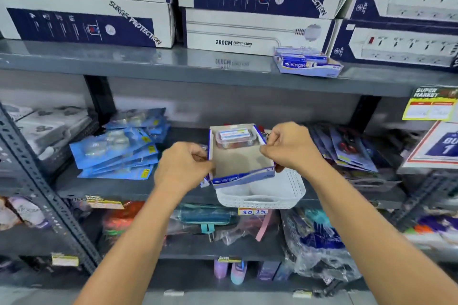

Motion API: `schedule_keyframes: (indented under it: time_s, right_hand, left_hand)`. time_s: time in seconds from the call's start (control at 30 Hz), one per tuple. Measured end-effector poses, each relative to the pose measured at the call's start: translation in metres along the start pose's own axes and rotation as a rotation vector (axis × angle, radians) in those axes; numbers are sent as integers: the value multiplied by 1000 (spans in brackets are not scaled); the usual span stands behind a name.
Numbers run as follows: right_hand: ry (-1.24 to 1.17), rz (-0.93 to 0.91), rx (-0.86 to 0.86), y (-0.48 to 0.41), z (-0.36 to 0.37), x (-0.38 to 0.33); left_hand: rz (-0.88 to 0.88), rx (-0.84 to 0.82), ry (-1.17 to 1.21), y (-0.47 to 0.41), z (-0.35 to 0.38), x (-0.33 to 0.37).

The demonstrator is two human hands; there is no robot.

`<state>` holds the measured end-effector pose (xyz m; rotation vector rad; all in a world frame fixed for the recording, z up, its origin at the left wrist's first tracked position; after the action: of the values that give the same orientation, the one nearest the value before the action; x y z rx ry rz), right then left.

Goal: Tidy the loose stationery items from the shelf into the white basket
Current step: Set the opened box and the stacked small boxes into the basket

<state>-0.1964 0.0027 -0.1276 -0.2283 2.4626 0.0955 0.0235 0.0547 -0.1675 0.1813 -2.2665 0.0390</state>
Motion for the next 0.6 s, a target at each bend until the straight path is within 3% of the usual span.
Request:
schedule_keyframes:
  time_s: [0.3, 0.6]
  right_hand:
    - [-77, 250, -154, -55, 56, 76]
    - [-128, 378, -228, -91, 93, 121]
  left_hand:
    - [-172, -140, -66, -71, 73, -42]
    - [-244, -163, -301, -110, 110, -47]
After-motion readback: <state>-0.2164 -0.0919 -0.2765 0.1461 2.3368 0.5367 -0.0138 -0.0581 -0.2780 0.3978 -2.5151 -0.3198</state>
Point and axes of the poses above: each hand's wrist, its own y-axis away from the middle knuckle, its own z-axis out of the palm, x = y × z, the point moved 7 cm from there along -y, towards the middle knuckle, and after that the axes turned 13 degrees about -x, right-handed, at the moved point
